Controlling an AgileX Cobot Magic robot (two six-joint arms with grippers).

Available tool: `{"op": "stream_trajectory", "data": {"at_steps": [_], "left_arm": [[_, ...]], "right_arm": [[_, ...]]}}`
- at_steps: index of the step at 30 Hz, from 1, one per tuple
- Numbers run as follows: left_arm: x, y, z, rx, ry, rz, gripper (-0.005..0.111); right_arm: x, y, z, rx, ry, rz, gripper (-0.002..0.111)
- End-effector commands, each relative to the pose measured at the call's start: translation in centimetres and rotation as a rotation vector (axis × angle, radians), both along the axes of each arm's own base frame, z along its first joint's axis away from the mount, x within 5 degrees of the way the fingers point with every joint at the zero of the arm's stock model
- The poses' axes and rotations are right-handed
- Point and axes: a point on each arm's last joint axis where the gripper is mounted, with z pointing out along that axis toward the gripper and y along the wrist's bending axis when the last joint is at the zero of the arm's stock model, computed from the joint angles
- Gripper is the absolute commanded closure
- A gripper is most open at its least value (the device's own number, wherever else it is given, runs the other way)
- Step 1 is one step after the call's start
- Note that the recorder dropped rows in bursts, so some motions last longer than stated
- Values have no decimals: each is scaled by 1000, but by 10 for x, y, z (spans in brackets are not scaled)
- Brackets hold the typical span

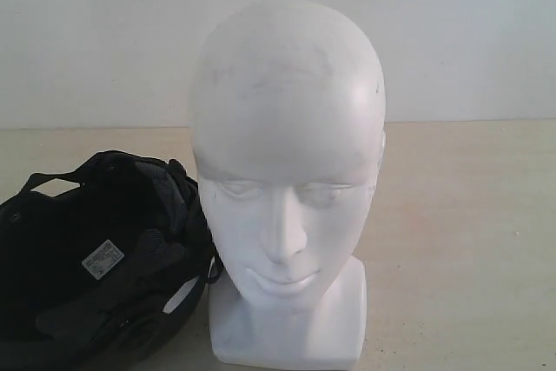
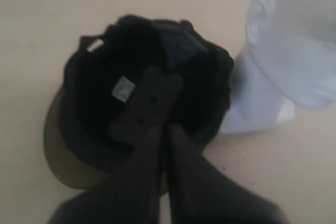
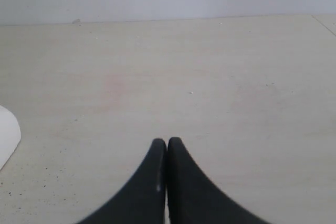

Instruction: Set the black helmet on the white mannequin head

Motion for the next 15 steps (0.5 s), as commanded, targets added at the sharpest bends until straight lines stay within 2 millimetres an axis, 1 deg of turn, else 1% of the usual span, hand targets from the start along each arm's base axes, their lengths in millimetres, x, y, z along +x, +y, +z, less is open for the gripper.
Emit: {"op": "stream_trajectory", "data": {"at_steps": [1,3,4,6,8,10,11,15], "left_arm": [[22,-12,-3,98,112,-265,102],[29,-18,-8,144,134,-407,96],[32,-22,-9,173,133,-475,90],[37,-26,-12,211,143,-550,75],[44,-28,-16,271,167,-580,56],[52,-30,-20,316,192,-603,43],[57,-32,-23,331,206,-617,40],[79,-43,-35,342,269,-664,40]], "right_arm": [[0,0,0,-6,-8,-3,108],[0,0,0,-6,-8,-3,108],[0,0,0,-6,-8,-3,108],[0,0,0,-6,-8,-3,108],[0,0,0,-6,-8,-3,108],[0,0,0,-6,-8,-3,108],[0,0,0,-6,-8,-3,108],[0,0,0,-6,-8,-3,108]]}}
